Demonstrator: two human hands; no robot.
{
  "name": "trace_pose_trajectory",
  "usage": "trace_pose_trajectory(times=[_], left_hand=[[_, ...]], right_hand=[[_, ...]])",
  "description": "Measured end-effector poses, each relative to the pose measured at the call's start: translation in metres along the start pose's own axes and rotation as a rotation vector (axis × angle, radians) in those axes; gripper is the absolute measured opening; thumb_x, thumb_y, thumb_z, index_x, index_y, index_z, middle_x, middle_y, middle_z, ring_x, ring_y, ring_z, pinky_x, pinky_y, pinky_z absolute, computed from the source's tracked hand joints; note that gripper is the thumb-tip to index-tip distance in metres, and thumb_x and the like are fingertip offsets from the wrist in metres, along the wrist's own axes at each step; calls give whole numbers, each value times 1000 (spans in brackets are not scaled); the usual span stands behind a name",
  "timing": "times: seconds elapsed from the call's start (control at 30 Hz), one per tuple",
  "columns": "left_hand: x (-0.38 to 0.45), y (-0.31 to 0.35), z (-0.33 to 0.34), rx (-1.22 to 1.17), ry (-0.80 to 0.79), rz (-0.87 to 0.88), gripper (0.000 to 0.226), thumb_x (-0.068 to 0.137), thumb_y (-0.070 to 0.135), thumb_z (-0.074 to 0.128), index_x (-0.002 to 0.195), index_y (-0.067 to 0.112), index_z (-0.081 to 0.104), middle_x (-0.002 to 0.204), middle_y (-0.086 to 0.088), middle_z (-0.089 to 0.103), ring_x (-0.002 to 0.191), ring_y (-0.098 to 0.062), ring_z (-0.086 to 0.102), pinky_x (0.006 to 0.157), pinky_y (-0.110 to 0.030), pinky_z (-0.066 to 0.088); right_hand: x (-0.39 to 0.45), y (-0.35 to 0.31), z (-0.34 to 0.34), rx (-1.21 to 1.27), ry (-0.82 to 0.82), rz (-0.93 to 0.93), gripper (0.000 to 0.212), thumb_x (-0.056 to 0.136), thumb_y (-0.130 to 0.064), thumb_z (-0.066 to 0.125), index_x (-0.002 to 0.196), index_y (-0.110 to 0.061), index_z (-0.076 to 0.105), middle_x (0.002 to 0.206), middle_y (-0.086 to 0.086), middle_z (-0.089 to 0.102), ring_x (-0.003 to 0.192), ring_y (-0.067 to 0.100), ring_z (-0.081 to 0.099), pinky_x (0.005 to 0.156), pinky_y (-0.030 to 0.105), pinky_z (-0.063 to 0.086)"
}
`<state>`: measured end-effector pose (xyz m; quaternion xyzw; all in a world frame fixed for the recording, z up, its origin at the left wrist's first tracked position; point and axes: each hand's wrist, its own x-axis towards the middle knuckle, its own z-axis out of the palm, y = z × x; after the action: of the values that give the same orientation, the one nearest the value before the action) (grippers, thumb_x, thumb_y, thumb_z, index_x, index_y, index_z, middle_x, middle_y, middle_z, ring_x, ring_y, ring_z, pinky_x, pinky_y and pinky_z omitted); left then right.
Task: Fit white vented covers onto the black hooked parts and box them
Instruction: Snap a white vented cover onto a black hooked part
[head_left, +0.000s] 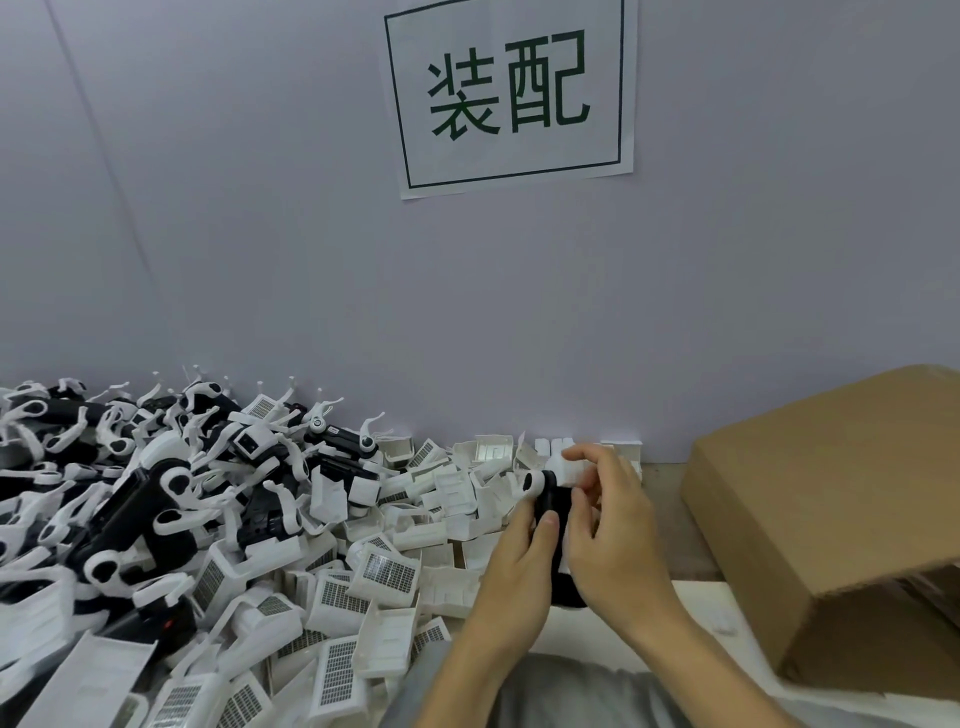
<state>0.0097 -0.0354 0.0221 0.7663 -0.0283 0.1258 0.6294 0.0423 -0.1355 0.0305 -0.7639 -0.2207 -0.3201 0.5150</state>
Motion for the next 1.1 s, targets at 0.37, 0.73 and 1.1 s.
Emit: trace_pose_trajectory(times=[0.37,0.73,1.1], left_hand=[[0,-2,0,-29,-73,3,36,110,28,32,138,43,49,133,25,59,122,16,49,102,-8,39],[9,-12,-1,-113,-3,-51,28,109,31,36,117,49,56,99,46,63,95,27,55,71,4,40],[8,-17,2,-136,-1,15,44,105,47,24,129,31,57,122,10,67,121,1,58,105,-25,45]], right_hand=[[2,-6,-6,-28,14,-267,42,91,6,46,114,-27,54,110,-7,50,100,1,54,83,7,42],[0,4,-4,-278,-72,264,37,93,-59,44,110,-27,47,83,-12,63,76,6,62,57,20,43],[0,-11,-5,-291,-28,161,58,86,-70,47,121,-24,53,69,-14,64,67,6,63,60,24,48]])
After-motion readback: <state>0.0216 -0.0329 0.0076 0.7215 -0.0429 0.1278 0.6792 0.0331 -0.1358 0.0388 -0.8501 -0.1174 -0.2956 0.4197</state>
